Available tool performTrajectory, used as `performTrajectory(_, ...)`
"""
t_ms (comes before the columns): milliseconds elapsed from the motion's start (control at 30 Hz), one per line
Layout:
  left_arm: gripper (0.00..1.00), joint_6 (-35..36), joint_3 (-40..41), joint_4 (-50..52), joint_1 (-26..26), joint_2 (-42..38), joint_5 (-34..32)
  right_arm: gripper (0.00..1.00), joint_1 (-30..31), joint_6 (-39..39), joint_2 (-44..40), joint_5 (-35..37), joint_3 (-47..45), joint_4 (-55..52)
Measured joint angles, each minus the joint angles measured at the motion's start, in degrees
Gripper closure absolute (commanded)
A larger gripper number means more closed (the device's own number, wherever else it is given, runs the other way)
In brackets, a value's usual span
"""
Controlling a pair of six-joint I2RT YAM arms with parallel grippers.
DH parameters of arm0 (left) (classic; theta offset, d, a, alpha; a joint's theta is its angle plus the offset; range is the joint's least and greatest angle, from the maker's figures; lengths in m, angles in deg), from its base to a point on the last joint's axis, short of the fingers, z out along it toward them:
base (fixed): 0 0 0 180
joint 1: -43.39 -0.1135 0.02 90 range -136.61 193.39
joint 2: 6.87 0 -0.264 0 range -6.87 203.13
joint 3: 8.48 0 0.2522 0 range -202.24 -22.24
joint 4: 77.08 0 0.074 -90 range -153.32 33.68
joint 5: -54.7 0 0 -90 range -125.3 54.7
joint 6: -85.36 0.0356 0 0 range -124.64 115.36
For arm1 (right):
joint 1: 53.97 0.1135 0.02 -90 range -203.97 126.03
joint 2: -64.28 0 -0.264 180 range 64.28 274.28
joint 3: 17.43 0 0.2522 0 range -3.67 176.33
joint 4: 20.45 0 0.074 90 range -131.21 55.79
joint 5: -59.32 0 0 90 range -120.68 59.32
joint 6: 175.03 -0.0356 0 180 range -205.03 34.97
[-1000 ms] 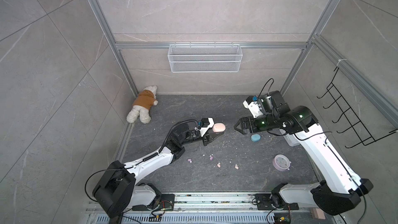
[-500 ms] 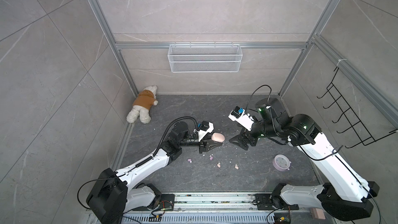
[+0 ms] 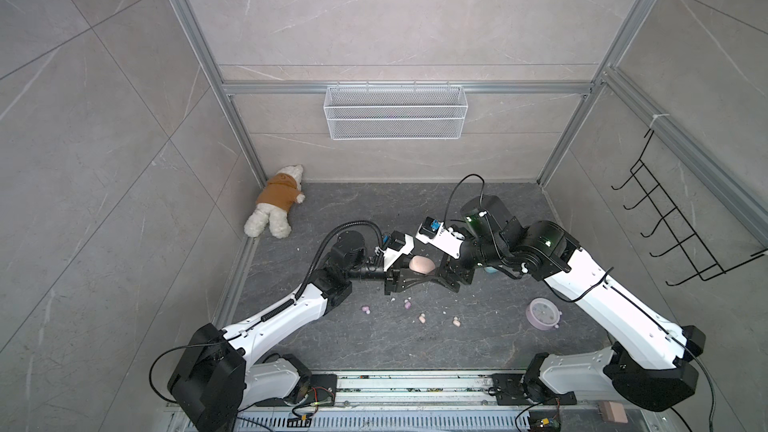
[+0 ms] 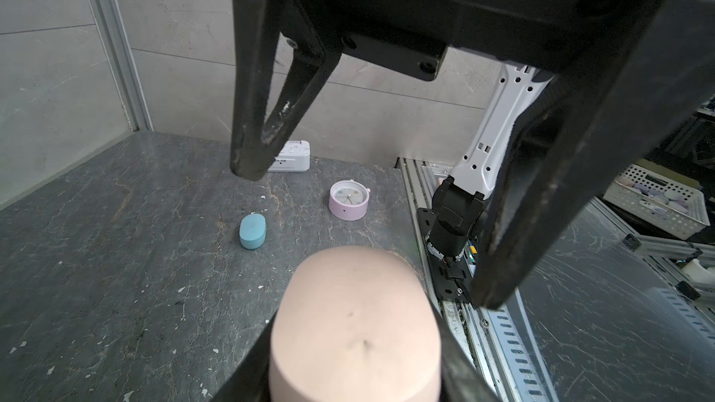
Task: Insert wireless bluetooth earbuds into charging case
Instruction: Open the charging case.
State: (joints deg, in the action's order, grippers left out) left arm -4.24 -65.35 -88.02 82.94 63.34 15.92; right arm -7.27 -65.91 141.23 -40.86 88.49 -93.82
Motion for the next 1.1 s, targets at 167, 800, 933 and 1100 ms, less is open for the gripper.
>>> performTrajectory(167,0.72,0.02,0.00,0.15,0.00,0.00,0.00,0.12,0.02,-0.04,0.28,0.79,-0.50,0.83)
performTrajectory(800,0.74,0.48,0.00,2.23,-0.31,0.00,-1.20,0.12,0.52,-3.02,0.55,6.25,-1.20,2.19)
performTrajectory(933,0.74,0.63,0.00,3.04,-0.35,0.00,-1.64,0.12,0.48,-3.48,0.42,7.32,-1.20,2.45)
performTrajectory(1100,0.75,1.07,0.00,4.07,-0.35,0.00,-1.62,0.12,-0.37,-4.15,-0.04,8.76,-0.63,2.58)
